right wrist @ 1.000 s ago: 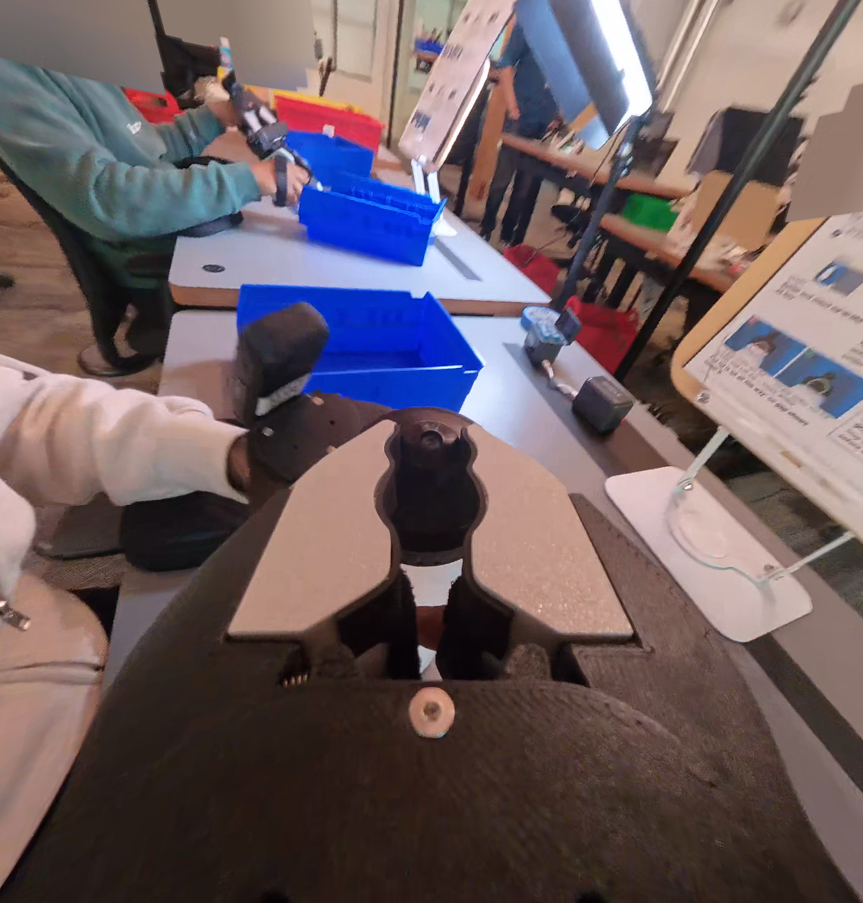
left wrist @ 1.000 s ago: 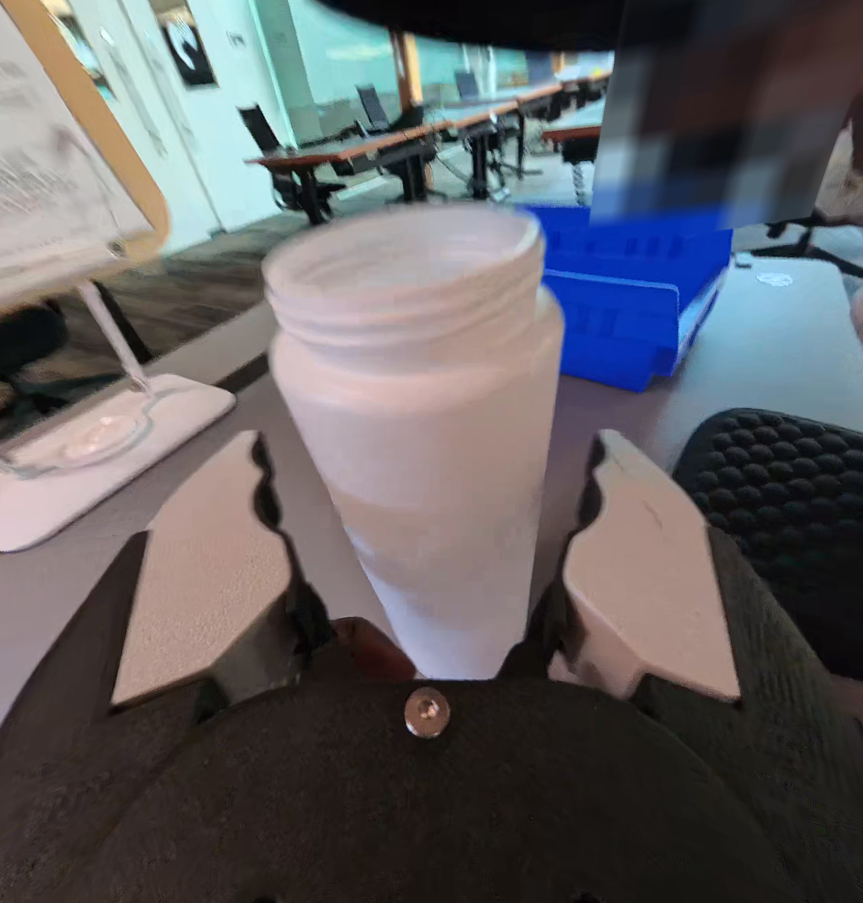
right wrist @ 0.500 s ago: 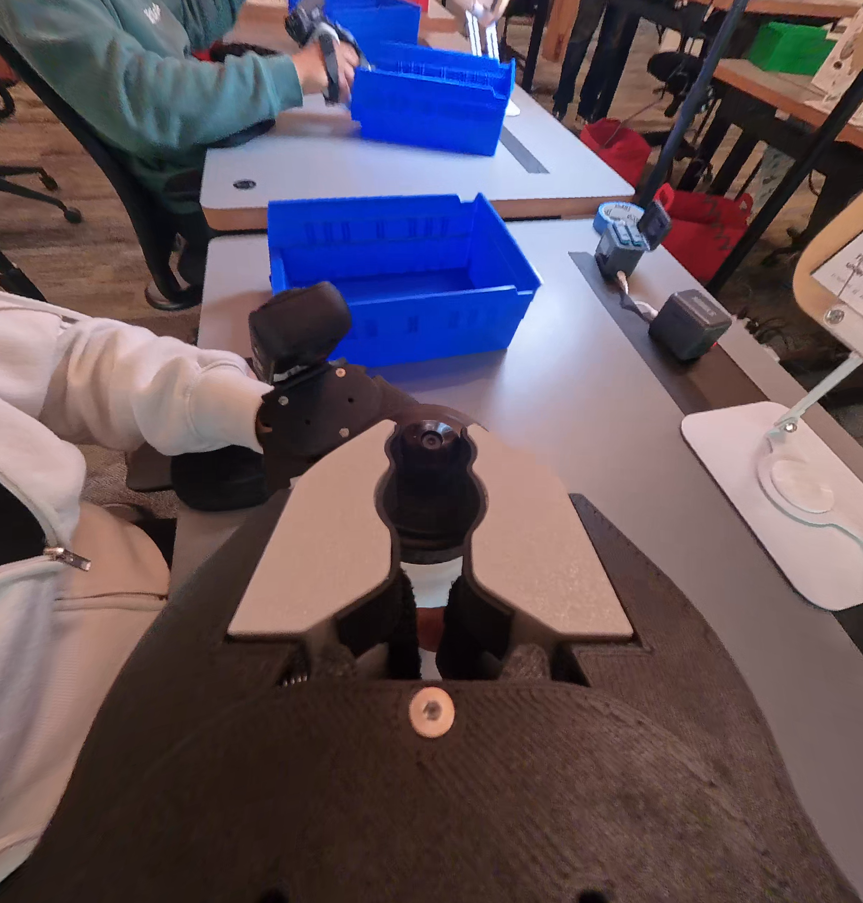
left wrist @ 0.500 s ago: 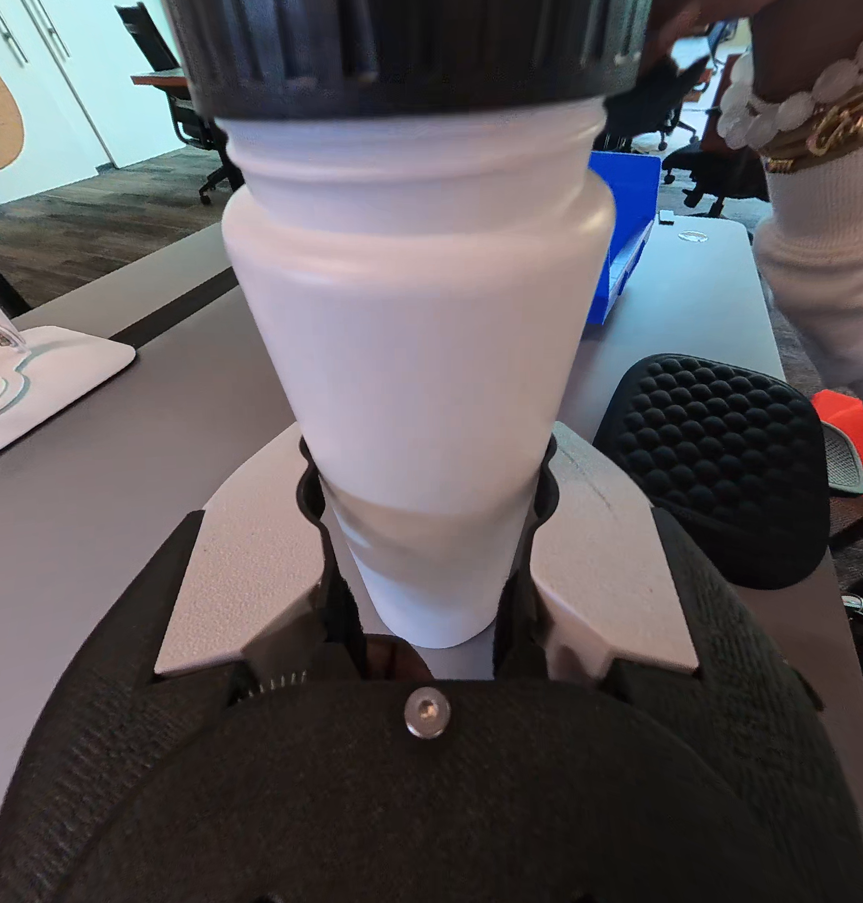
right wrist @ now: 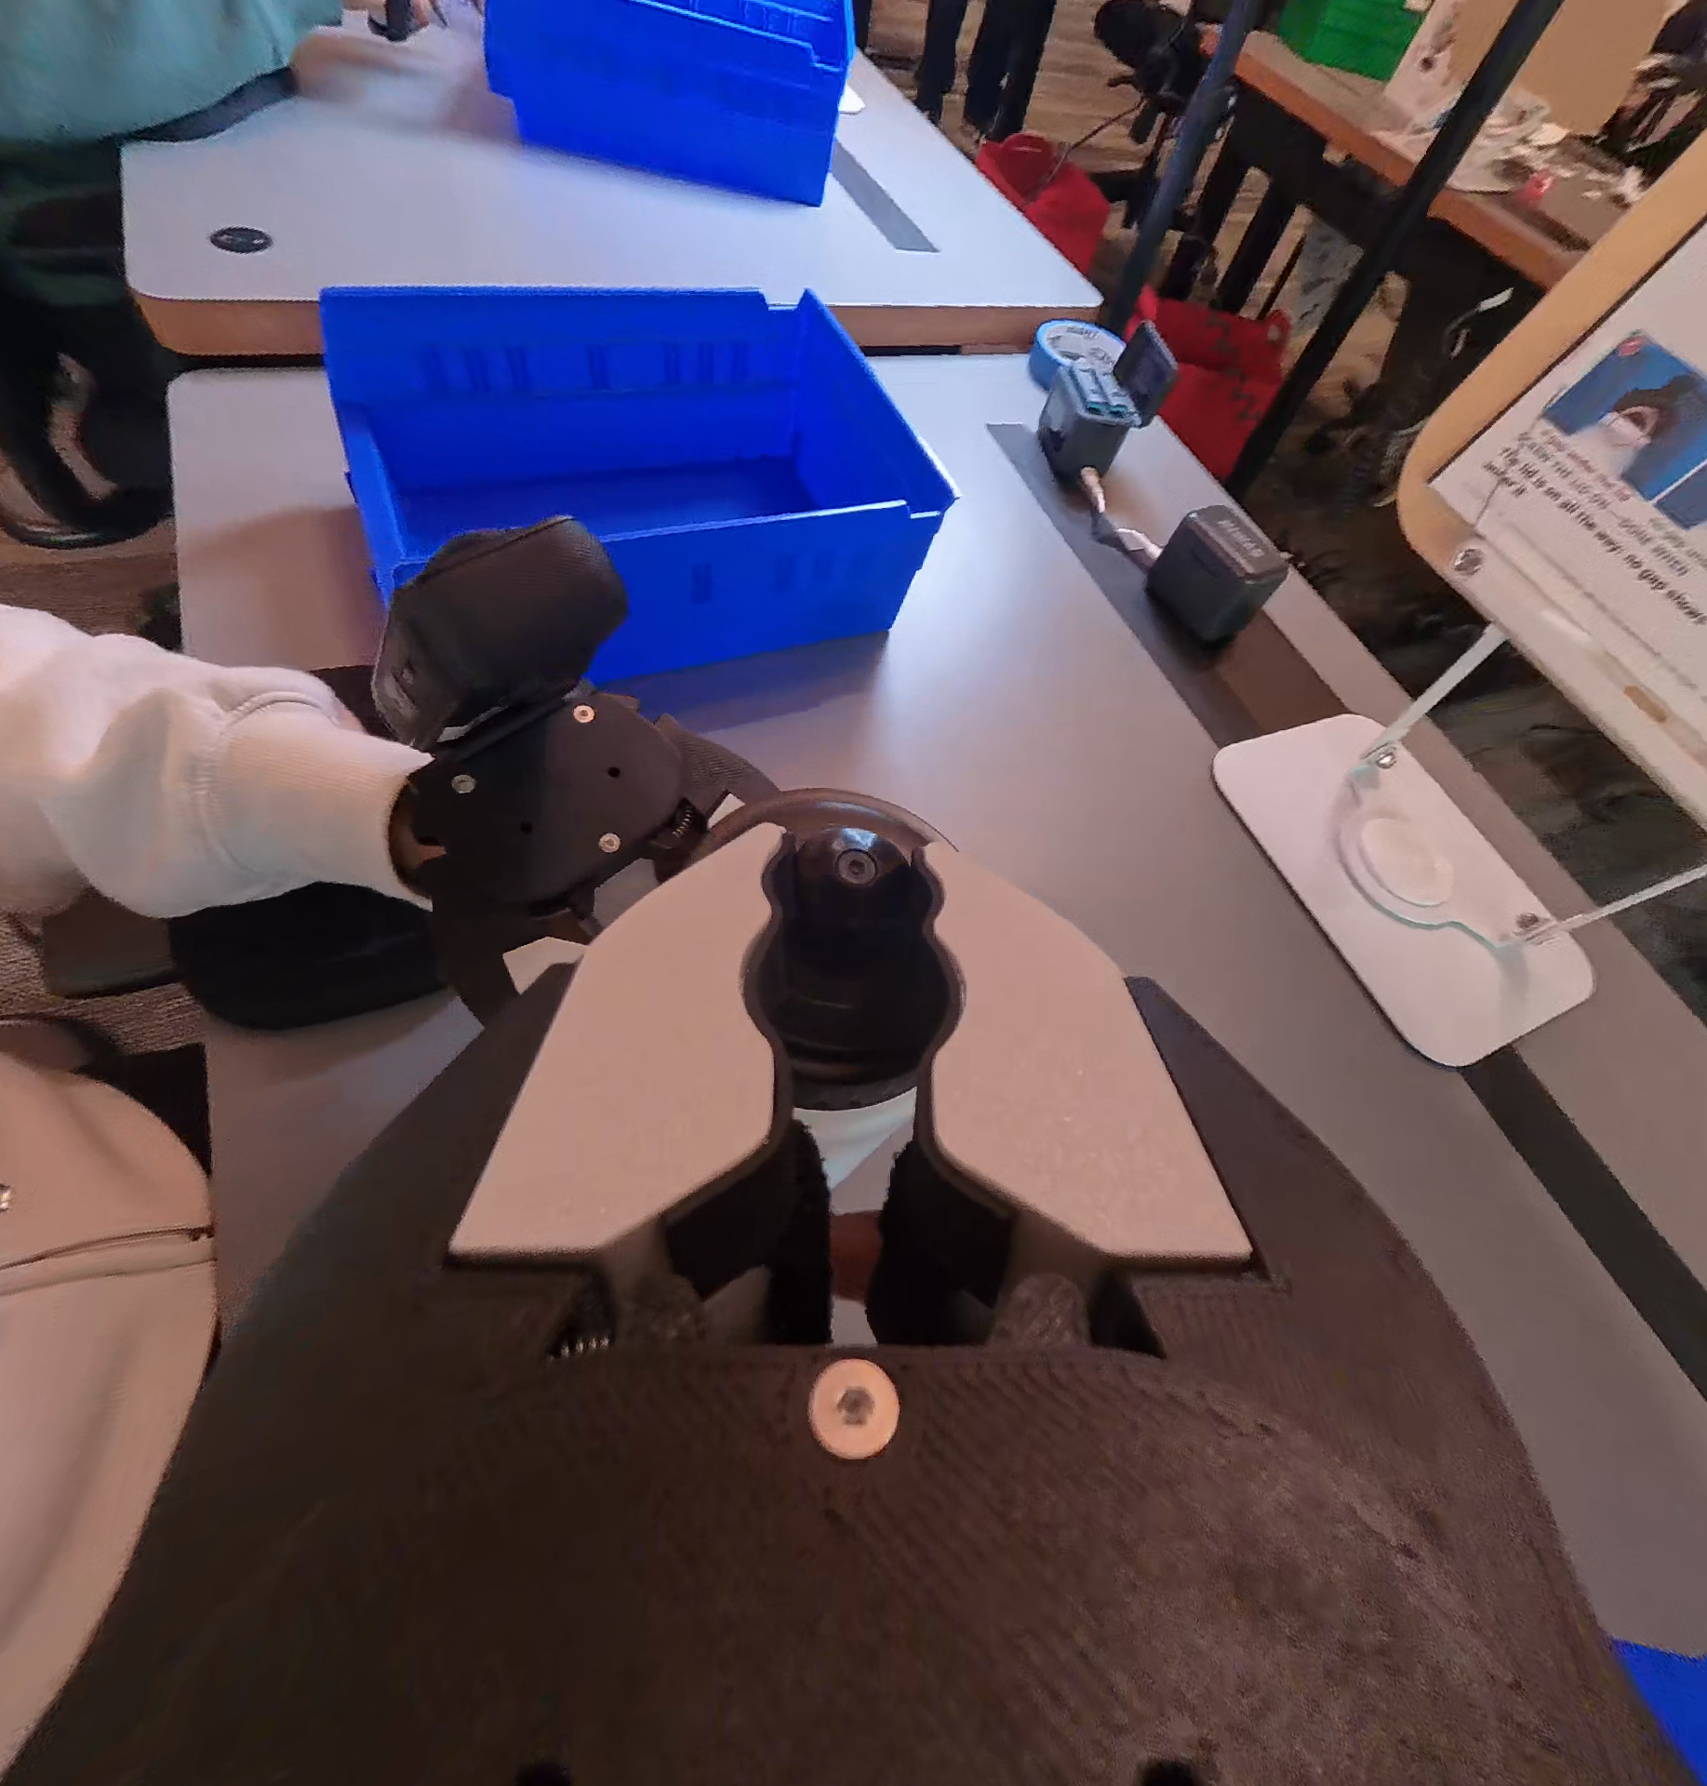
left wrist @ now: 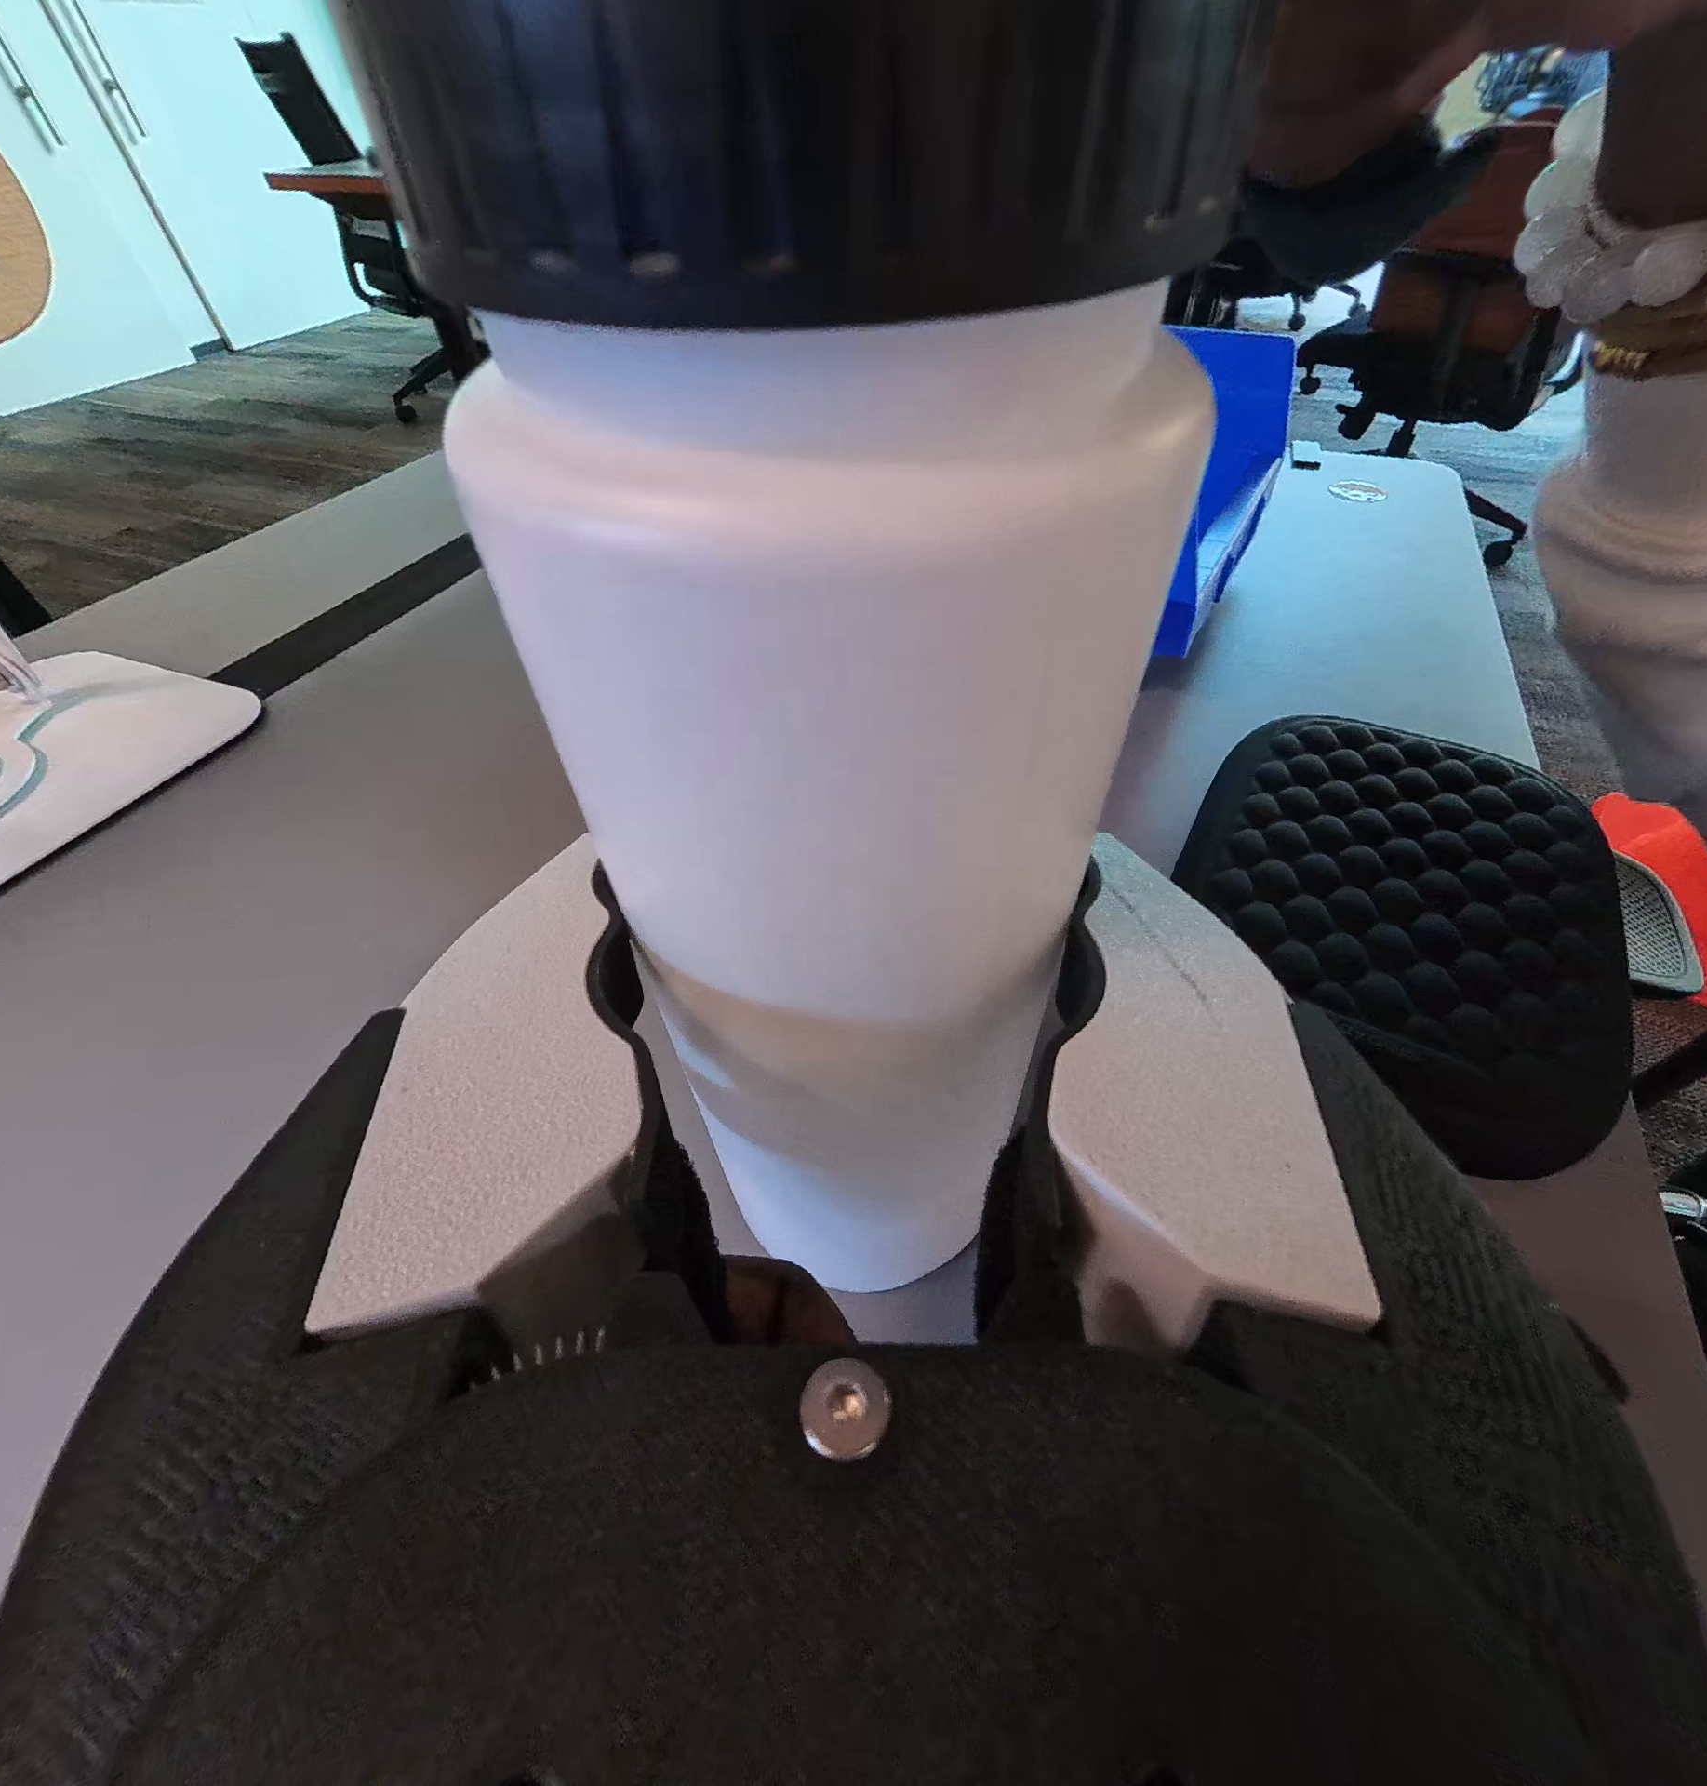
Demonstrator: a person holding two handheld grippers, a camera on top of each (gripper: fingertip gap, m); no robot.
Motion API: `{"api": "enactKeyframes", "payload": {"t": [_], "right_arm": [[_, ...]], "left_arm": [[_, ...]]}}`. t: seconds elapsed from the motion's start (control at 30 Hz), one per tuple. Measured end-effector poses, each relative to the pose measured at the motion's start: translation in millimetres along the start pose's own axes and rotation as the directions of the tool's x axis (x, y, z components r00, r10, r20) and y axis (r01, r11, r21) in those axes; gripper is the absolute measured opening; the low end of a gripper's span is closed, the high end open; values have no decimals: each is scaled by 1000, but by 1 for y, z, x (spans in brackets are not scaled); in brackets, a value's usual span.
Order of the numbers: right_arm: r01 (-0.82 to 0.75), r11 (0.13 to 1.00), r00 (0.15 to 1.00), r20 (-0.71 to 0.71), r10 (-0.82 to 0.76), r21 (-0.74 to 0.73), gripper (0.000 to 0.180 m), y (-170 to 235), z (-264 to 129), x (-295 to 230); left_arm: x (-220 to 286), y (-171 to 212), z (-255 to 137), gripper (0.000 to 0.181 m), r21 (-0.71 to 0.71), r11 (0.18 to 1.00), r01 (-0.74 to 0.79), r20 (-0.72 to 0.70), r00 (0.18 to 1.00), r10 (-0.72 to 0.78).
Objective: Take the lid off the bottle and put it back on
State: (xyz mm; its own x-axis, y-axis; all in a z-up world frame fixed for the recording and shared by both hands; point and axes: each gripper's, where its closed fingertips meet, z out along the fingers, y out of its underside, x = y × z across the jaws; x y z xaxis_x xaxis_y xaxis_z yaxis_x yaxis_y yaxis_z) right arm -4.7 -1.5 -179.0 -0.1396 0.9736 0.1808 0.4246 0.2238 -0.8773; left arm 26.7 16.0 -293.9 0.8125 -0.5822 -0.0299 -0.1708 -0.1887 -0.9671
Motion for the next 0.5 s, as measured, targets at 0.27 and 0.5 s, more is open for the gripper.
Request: {"api": "enactKeyframes", "payload": {"t": [0.27, 0.5], "right_arm": [[-78, 953, 955, 297, -14, 294, 101, -6, -11, -2], [-79, 948, 932, 361, -40, 310, 74, 7, 6, -10]], "left_arm": [[1, 0, 0, 86, 12, 1000, 2, -23, 1000, -1], [1, 0, -1, 86, 19, 1000, 6, -25, 1000, -5]]}}
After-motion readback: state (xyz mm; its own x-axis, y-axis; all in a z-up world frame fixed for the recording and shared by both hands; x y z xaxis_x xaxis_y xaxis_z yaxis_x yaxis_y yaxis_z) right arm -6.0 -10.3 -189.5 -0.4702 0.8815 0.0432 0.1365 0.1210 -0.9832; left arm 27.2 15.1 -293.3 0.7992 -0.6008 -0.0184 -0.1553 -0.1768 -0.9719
